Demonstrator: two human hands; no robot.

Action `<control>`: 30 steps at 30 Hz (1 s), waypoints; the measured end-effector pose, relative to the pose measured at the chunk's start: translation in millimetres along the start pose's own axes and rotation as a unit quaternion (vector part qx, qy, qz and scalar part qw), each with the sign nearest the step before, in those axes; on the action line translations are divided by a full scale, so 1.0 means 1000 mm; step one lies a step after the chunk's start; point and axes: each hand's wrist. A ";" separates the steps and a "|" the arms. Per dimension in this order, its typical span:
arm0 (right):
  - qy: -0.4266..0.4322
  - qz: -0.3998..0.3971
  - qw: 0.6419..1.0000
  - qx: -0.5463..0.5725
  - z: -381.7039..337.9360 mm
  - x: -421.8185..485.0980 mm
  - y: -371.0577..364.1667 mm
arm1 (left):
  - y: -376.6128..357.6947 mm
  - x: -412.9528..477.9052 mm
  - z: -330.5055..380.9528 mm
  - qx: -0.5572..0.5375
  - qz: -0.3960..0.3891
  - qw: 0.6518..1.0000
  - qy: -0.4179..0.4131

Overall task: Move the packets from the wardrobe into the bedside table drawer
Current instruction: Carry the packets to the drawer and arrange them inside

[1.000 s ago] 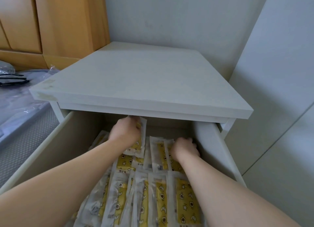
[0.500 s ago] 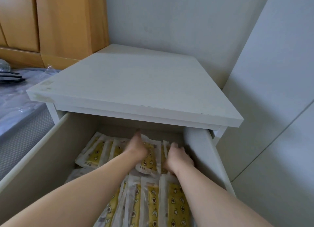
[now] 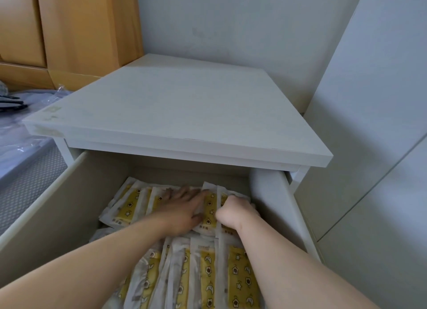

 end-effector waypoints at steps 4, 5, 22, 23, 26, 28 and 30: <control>0.015 -0.026 1.000 -0.007 0.002 0.001 0.000 | -0.006 -0.006 -0.023 0.041 0.040 0.997 0.055; 0.021 -0.030 0.999 0.003 0.002 0.001 0.000 | -0.008 -0.006 -0.026 0.036 0.027 0.996 0.074; 0.127 -0.083 0.986 0.070 -0.003 0.012 -0.008 | -0.006 -0.011 -0.040 -0.011 0.025 0.992 0.122; 0.127 -0.081 0.987 0.060 -0.004 0.013 -0.010 | -0.007 -0.012 -0.045 -0.020 0.010 0.991 0.130; 0.135 -0.076 0.988 0.029 -0.011 0.014 -0.016 | -0.010 -0.013 -0.058 -0.018 -0.003 0.990 0.137; 0.151 -0.068 0.986 0.007 -0.019 0.015 -0.019 | -0.012 -0.013 -0.066 -0.013 0.022 0.990 0.141; 0.165 -0.061 0.984 -0.019 -0.026 0.015 -0.022 | -0.013 -0.015 -0.071 -0.003 0.046 0.987 0.152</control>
Point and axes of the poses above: each hand's wrist, its own x-axis towards the middle knuckle, its own y-axis out of the back of the hand, z = x × y, and after that the axes turned 5 degrees about -z, right-handed
